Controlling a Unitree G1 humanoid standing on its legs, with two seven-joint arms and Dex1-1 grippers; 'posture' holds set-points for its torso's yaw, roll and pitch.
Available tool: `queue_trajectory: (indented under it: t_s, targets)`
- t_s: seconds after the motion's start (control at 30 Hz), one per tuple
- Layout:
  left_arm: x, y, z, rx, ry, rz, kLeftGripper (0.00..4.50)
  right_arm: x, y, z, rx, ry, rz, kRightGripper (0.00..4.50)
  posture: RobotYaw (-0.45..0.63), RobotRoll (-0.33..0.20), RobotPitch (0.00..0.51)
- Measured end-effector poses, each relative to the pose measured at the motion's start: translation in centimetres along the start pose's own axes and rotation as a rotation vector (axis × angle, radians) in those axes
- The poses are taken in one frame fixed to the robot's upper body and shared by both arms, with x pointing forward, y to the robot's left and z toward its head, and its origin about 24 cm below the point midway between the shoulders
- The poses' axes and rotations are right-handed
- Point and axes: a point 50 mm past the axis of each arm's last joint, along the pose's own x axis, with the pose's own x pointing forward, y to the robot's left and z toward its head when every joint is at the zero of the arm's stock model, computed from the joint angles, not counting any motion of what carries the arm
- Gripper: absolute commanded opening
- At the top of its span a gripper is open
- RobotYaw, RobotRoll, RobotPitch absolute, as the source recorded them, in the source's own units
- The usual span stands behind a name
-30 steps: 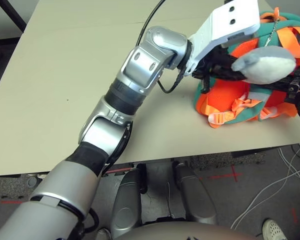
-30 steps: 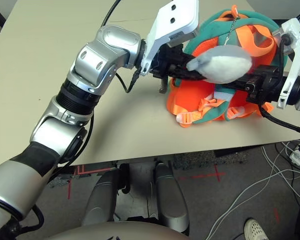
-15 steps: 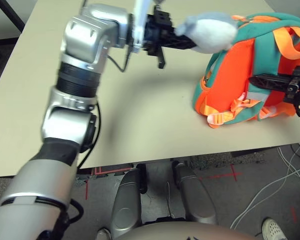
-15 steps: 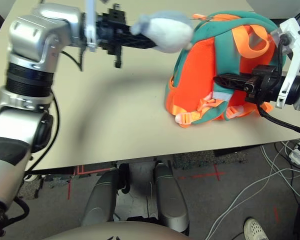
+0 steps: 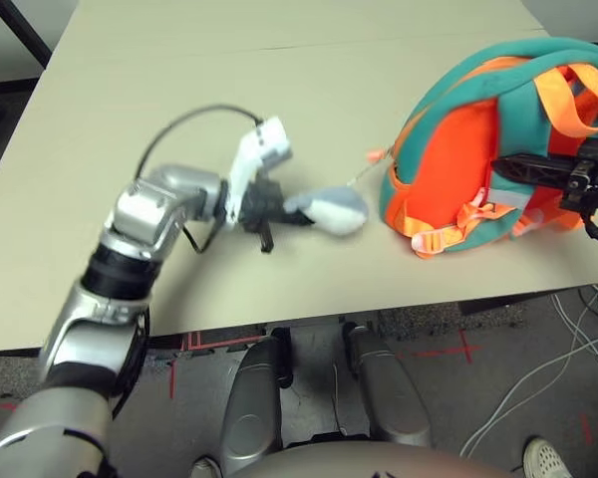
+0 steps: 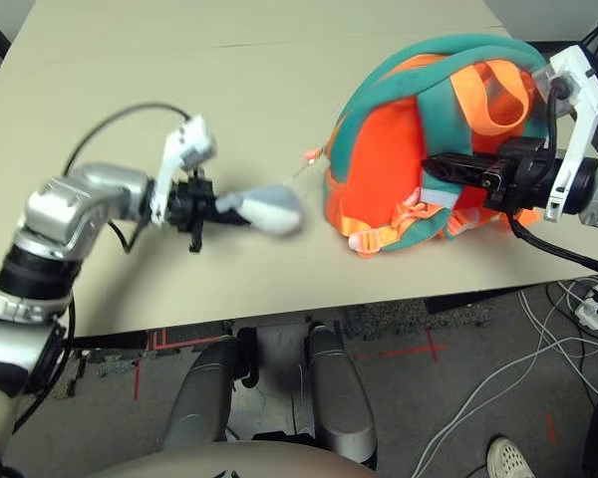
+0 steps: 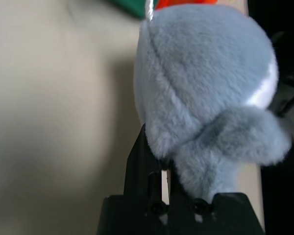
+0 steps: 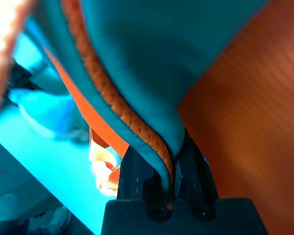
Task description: Put the pencil case into the backpack and zip it.
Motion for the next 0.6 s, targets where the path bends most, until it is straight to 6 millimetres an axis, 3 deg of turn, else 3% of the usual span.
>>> queue_trajectory:
  t_s: [0.1, 0.13, 0.23, 0.33, 0.47, 0.57, 0.6]
  targets:
    - [0.5, -0.1, -0.7, 0.004, -0.011, 0.02, 0.0, 0.1, -0.1, -0.4, 0.019, 0.009, -0.007, 0.08, -0.11, 0.0, 0.257]
    - [0.6, -0.1, -0.8, 0.001, -0.015, 0.025, 0.0, 0.1, -0.1, -0.4, 0.022, 0.011, -0.011, 0.83, -0.1, 0.0, 0.258]
    - [0.4, 0.1, -0.8, -0.016, -0.031, 0.048, 0.9, -0.4, -0.3, -0.8, 0.057, 0.03, -0.027, 1.93, -0.1, 0.0, 0.261]
    - [-0.4, 0.0, -1.1, -0.073, -0.04, 0.024, 1.97, -2.4, -0.3, -0.9, 0.137, 0.069, -0.029, 3.04, -0.11, 0.0, 0.263]
    - [-4.1, 0.8, -1.9, -0.151, -0.006, 0.062, 3.44, -6.1, 0.0, -0.1, 0.199, 0.099, -0.076, 4.5, -0.12, 0.0, 0.268]
    - [-7.8, 2.0, -2.7, -0.204, 0.014, 0.166, 4.48, -8.7, -0.8, -0.2, 0.25, 0.119, -0.171, 4.5, -0.12, 0.0, 0.272]
    - [-8.8, 2.4, -2.9, -0.221, 0.012, 0.201, 4.48, -9.4, -1.1, -0.2, 0.264, 0.114, -0.201, 4.5, -0.12, 0.0, 0.276]
